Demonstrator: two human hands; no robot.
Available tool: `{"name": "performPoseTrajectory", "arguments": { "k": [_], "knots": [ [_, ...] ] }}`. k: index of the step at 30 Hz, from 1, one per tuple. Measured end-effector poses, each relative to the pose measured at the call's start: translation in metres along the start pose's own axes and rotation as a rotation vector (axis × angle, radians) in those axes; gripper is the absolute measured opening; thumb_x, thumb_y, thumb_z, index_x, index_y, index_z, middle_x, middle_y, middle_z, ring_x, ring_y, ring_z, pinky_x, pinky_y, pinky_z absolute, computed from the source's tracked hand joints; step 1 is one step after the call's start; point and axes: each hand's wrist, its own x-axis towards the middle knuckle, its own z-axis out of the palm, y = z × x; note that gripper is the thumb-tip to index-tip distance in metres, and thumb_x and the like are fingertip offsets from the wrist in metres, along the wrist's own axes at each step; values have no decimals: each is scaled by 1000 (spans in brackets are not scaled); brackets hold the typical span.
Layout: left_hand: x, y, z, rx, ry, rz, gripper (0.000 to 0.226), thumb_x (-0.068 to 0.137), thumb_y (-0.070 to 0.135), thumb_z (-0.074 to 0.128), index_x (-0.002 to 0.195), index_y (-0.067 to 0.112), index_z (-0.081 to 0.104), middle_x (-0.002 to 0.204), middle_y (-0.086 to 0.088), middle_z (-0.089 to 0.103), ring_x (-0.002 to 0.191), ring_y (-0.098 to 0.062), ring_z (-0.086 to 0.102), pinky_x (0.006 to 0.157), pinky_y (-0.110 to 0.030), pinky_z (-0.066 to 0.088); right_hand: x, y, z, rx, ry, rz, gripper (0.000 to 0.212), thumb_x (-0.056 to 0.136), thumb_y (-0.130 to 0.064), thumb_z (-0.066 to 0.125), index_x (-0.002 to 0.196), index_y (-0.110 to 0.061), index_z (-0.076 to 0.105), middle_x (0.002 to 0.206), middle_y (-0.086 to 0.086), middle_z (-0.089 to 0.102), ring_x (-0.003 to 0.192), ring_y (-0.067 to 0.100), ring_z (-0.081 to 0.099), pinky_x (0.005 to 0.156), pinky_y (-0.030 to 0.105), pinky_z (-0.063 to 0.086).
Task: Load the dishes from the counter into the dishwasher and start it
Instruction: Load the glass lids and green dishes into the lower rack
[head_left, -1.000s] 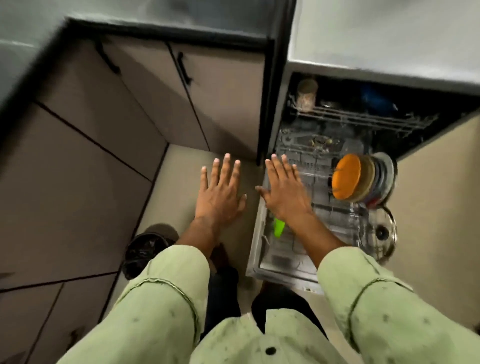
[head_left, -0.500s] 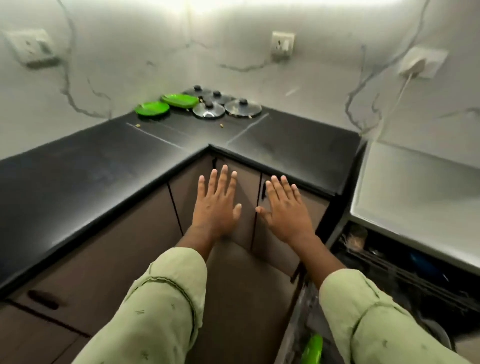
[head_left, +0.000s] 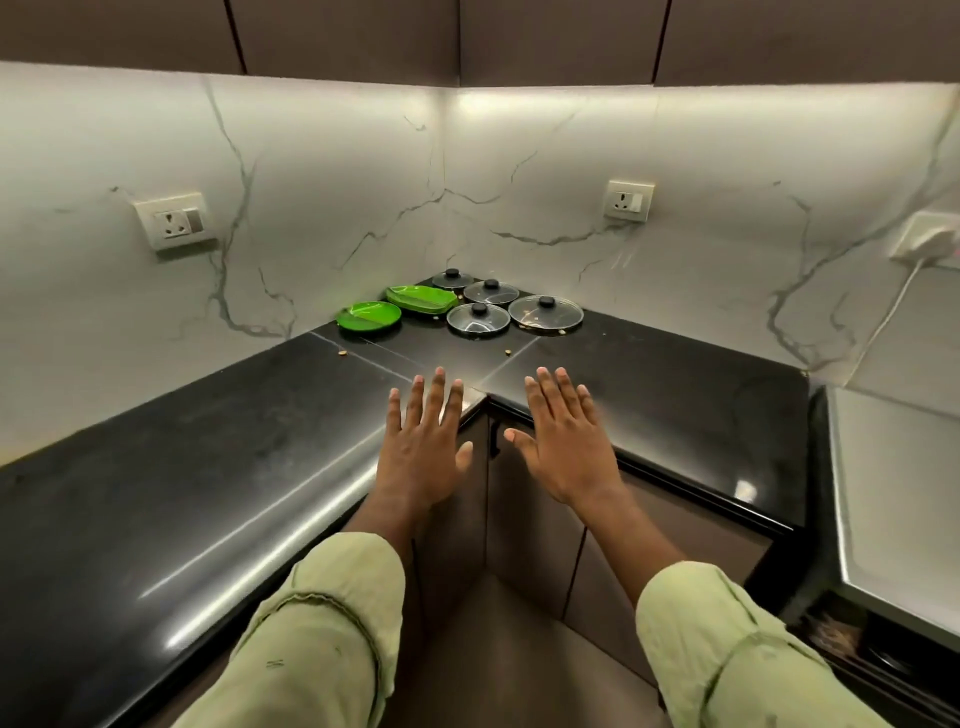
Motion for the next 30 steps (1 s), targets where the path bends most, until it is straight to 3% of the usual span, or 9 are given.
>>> {"name": "performPoseTrajectory", "arguments": {
  "k": [8,15,20,30],
  "knots": [
    [31,-36,32,22,-79,-38,82,99,49,41,158,18,-6,164,-10,-16,151,-33,-12,120,-54,-8,59,-4,53,52,-44,-48,73,100,-54,35,156,-16,10,164,7,5,151,22,-6,121,40,-3],
    [107,-72,54,65,-154,-129,81,101,50,35,155,20,-17,160,-8,-27,149,-30,-21,120,-52,-11,152,-2,101,61,-17,-154,73,95,-50,50,151,-8,30,158,14,28,148,30,19,118,44,13],
    [160,-88,72,85,-283,-187,81,102,52,33,154,21,-21,157,-7,-33,148,-31,-24,121,-53,-10,217,13,131,73,-89,-299,76,97,-50,46,155,-11,17,162,11,15,150,27,6,122,46,12],
    [215,-122,113,104,-399,-323,83,101,56,34,156,22,-18,161,-7,-28,149,-32,-22,121,-54,-9,306,18,183,143,-163,-396,77,99,-50,43,156,-12,10,164,10,7,151,26,-2,121,42,2]
  ]
}}
